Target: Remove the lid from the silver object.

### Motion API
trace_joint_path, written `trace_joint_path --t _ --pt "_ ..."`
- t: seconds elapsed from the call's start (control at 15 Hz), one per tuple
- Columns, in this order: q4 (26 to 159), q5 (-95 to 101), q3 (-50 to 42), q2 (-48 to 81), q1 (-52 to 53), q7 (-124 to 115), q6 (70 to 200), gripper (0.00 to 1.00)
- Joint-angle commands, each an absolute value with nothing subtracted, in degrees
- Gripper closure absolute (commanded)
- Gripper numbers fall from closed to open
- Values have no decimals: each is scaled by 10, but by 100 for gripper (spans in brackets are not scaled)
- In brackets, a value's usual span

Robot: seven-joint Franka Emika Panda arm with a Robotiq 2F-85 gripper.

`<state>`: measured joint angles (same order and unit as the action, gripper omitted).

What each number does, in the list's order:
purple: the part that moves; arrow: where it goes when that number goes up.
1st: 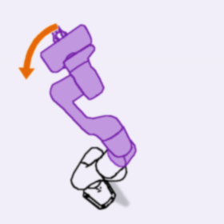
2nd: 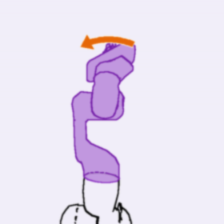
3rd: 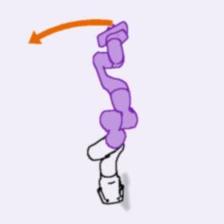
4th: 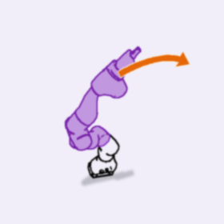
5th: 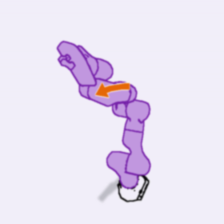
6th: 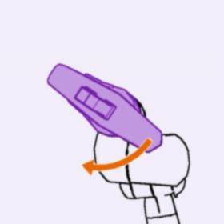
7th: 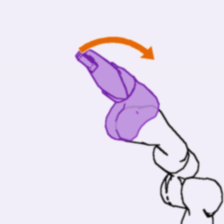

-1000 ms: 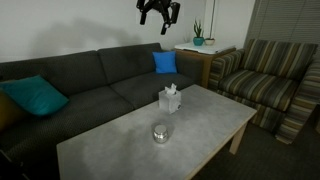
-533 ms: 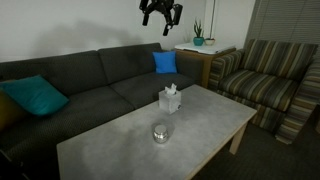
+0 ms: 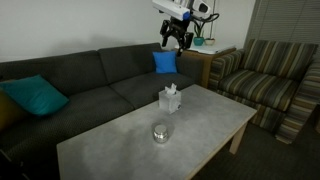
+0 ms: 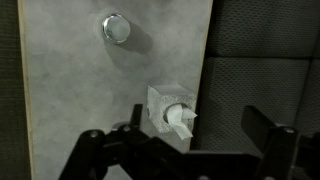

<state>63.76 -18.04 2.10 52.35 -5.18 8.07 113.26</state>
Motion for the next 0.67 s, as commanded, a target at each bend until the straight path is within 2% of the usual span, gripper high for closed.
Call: trace_joint_path --t 0.0,0.07,0.4,0.6 --pt "499 -177 40 633 -71 49 1063 0" --pt "581 -169 35 581 -61 60 1114 0" --pt "519 -180 28 628 -62 57 1086 0" --pt "514 -135 2 646 -34 68 1143 0"
